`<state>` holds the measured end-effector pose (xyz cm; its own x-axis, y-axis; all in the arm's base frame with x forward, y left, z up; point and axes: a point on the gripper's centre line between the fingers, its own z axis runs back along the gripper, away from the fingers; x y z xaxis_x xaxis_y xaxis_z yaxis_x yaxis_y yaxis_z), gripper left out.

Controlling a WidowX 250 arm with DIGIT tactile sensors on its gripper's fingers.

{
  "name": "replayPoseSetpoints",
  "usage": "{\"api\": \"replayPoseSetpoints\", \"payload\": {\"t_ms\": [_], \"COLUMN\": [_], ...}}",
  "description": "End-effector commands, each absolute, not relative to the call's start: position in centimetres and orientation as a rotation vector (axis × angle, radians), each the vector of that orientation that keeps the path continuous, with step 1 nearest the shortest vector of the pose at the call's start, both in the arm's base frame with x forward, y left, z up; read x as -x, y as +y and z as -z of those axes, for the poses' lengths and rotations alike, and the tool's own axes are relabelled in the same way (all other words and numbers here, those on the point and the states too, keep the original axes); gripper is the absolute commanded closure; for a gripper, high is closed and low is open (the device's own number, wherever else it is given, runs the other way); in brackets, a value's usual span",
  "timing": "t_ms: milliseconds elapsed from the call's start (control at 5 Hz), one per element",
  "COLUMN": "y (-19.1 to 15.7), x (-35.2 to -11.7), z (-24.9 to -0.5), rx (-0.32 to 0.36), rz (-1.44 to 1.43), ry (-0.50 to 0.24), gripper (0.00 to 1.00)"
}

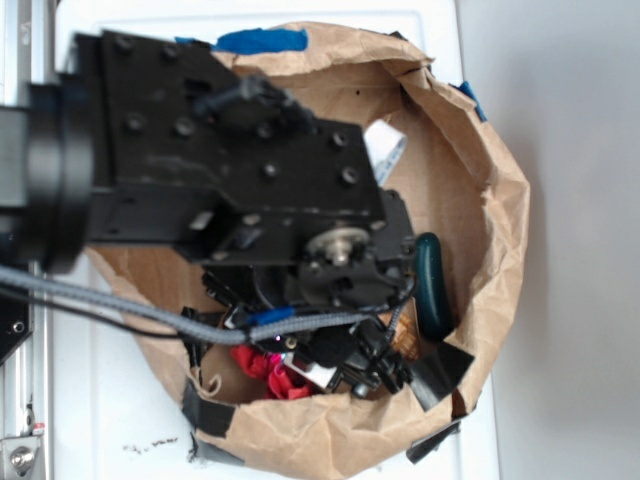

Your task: Grab the red paper.

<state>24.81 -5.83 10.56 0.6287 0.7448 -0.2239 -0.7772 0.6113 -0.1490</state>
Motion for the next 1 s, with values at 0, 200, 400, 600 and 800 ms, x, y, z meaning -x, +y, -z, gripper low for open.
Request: {"api": "replayPoseSetpoints", "payload": {"t_ms": [0,200,400,600,800], "y": [-2.5,-0.1,1.4,2.4,2.2], "x": [-25.8,-25.7,-25.2,-24.1,-23.0], "z": [-15.8,-16.8,-17.7,-18.5,-18.5], "rx": [0.087,0.045,0.026,0.064,0.097], "rz": [-0.798,-0.540,-0.444,-0.378,-0.397], "ry": [-0.184,-0.235,-0.159,-0.124,-0.124], "gripper": [1.00,1.00,1.00,1.00,1.00]}}
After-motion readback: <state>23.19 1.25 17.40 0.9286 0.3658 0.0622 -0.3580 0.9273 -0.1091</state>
